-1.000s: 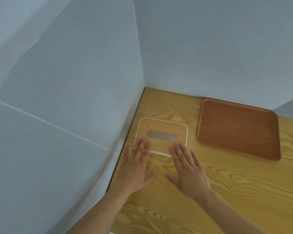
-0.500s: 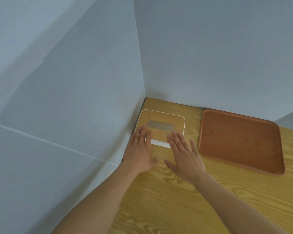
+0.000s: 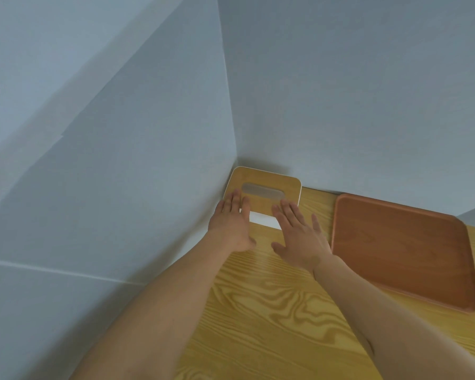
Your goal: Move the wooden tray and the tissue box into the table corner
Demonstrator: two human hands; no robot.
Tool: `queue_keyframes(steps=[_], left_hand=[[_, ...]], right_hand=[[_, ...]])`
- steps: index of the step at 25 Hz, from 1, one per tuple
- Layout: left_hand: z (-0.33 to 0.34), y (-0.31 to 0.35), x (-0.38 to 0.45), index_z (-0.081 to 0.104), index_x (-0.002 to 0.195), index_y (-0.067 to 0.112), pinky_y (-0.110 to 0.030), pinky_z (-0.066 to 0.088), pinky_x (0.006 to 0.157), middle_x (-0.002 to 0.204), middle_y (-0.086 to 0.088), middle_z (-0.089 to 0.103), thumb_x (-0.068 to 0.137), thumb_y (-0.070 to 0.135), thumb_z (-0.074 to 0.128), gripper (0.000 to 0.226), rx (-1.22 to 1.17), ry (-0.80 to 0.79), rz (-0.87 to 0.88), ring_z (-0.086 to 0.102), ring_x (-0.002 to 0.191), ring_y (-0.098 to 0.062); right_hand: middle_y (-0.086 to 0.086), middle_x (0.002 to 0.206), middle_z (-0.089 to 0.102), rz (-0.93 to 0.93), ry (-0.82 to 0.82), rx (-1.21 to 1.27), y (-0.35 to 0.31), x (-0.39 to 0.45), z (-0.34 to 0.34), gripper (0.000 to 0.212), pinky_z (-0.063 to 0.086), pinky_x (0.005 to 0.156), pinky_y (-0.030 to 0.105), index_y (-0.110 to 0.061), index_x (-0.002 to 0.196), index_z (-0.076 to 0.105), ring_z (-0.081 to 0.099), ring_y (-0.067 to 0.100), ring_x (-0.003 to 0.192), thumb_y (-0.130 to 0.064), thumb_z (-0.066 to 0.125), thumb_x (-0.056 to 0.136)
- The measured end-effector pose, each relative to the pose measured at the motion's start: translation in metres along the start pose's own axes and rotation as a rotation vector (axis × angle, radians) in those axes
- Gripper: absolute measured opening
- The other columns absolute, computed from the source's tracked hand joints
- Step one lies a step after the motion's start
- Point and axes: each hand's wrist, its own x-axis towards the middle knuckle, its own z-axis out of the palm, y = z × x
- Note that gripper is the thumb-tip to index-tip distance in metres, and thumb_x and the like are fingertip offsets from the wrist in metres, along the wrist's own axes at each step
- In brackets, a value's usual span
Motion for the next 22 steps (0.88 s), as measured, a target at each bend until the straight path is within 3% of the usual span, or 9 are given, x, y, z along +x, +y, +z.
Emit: queue_keyframes(steps=[19, 22], left_hand=[[-0.02, -0.002, 0.027, -0.01, 0.157, 0.008, -0.045, 0.0, 0.125, 0.166, -0.018, -0.02, 0.084, 0.046, 0.066, 0.112, 0.046, -0.062, -0.015, -0.015, 0.154, -0.03], [-0.038, -0.002, 0.027, 0.003, 0.158, 0.01, -0.046, 0.011, 0.125, 0.168, -0.015, -0.008, 0.082, 0.048, 0.067, 0.106, 0.012, -0.079, -0.015, -0.004, 0.155, -0.029]], right_hand=[[-0.007, 0.168, -0.022, 0.027, -0.083, 0.045, 0.004, 0.029, -0.022, 0.095, 0.0, 0.123, 0.055, -0.028, 0.16, -0.011, -0.019, 0.013, 0.153, -0.037, 0.055, 0.092], [-0.005, 0.17, -0.01, 0.014, -0.122, 0.044, 0.007, 0.031, -0.045, 0.088, 0.005, 0.124, 0.052, -0.026, 0.162, 0.0, -0.007, 0.015, 0.155, -0.038, 0.055, 0.094]])
